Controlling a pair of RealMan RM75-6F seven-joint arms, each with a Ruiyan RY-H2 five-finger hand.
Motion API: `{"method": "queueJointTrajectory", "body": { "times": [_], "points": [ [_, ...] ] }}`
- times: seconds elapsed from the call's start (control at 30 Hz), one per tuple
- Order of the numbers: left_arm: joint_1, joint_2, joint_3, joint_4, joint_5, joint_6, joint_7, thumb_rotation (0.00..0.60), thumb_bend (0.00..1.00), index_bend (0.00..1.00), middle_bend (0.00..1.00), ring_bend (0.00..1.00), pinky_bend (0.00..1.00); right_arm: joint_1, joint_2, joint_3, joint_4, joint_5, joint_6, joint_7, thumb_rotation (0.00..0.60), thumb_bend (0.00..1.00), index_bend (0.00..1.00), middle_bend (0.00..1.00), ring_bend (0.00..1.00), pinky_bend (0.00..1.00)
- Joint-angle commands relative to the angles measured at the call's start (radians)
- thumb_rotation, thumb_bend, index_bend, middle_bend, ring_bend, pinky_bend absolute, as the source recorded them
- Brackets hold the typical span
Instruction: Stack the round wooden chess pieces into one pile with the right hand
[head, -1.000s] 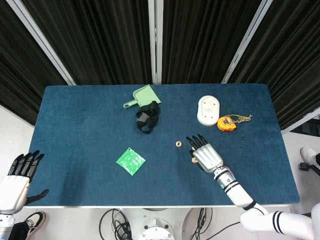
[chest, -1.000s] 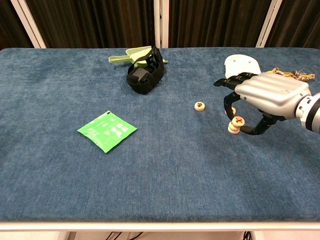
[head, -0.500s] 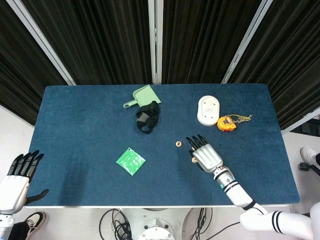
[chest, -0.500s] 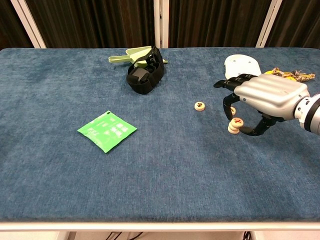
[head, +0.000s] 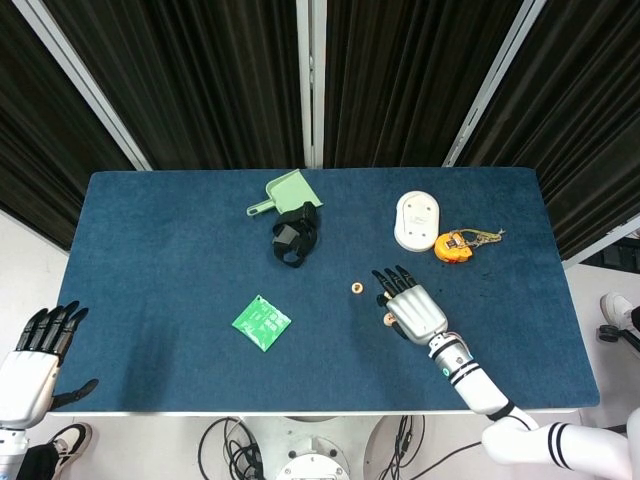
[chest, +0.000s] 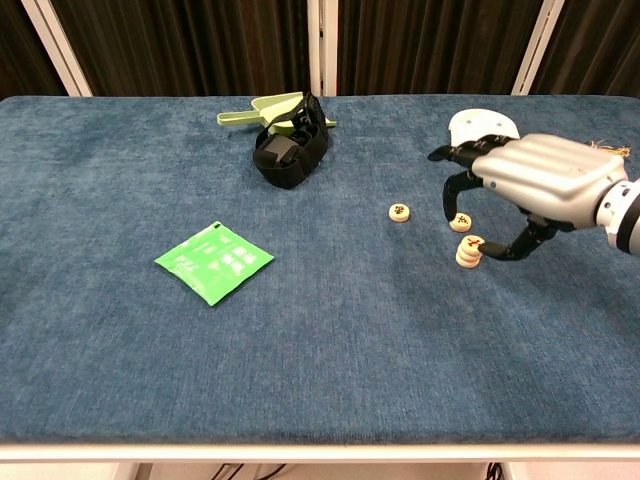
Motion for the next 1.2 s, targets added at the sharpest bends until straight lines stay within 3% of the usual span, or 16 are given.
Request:
{"method": "queueJointTrajectory", "body": {
  "times": [0.03, 0.2, 0.53, 0.77, 1.2],
  "points": [
    [-0.001, 0.004, 0.002, -0.002, 0.003, 0.000, -0.014, 0.600, 0.06, 0.00, 0.00, 0.00, 0.00, 0.002, 0.022, 0.024, -0.028, 0.002, 0.007, 0.034, 0.600, 0.26, 0.37, 0.00, 0.00, 0.00],
    [0.000, 0.006, 0.002, 0.001, 0.002, 0.002, -0.019, 0.600, 0.06, 0.00, 0.00, 0.00, 0.00, 0.034, 0.011, 0.070, -0.017, 0.048, -0.012, 0.019, 0.600, 0.26, 0.37, 0.01, 0.00, 0.00],
    [0.002, 0.013, -0.002, 0.009, -0.008, 0.006, -0.041, 0.600, 0.06, 0.00, 0.00, 0.00, 0.00, 0.127, -0.154, 0.136, 0.135, 0.249, -0.055, -0.146, 0.600, 0.26, 0.32, 0.01, 0.00, 0.00],
    [0.001, 0.019, -0.003, 0.008, -0.015, 0.003, -0.048, 0.600, 0.06, 0.00, 0.00, 0.00, 0.00, 0.175, -0.210, 0.150, 0.193, 0.325, -0.078, -0.196, 0.600, 0.26, 0.32, 0.01, 0.00, 0.00],
    [0.001, 0.024, 0.000, 0.008, -0.013, 0.000, -0.059, 0.600, 0.06, 0.00, 0.00, 0.00, 0.00, 0.212, -0.243, 0.132, 0.248, 0.383, -0.117, -0.194, 0.600, 0.26, 0.31, 0.01, 0.00, 0.00]
  ]
}}
